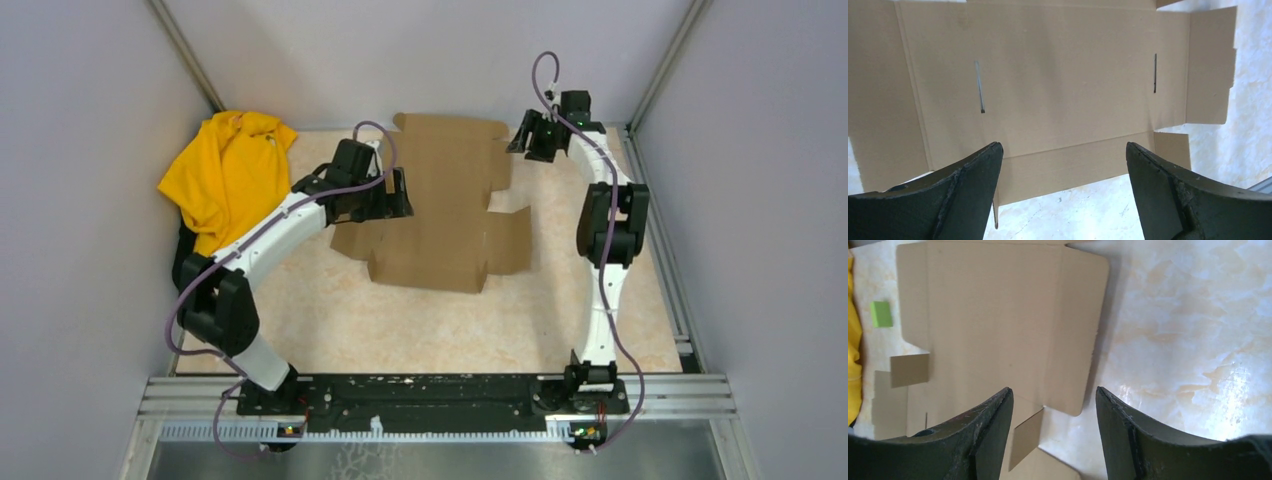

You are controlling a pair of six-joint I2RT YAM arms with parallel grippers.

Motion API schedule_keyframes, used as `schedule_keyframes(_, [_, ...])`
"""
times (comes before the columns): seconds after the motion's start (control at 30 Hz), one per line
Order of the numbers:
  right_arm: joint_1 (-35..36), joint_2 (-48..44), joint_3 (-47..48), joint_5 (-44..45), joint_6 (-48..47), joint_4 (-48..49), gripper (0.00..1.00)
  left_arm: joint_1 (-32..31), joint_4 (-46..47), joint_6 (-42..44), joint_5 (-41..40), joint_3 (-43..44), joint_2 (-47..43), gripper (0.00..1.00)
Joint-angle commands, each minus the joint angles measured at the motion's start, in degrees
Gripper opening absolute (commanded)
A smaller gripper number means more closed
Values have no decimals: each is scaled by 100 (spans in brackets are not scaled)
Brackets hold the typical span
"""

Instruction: Fold the paper box

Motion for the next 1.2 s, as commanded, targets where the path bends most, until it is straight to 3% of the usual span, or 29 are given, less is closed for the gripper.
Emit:
schedule_keyframes(0.0, [9,133,373,-305,30,815,61,-57,132,-22,290,-307,278,98])
schedule_keyframes(0.17, [-25,546,374,-355,114,1069,61,-239,383,-285,335,-739,562,91])
schedule_keyframes(0.4, [-23,724,113,-316,201,1422,61,-352,515,-436,203,-1208,686,73])
schedule_keyframes(0.73, [-27,921,-122,-353,442,1865,61,-471,154,-273,-768,-1363,967,74])
schedule_keyframes(1.03, [-11,1134,-234,-446,526,2039,59,-958,-309,-124,-1607,-1142,1238,72])
schedule_keyframes(1.17, [26,1162,-353,-625,563,2218,53,-1092,-421,-83,-1791,-1042,1295,72])
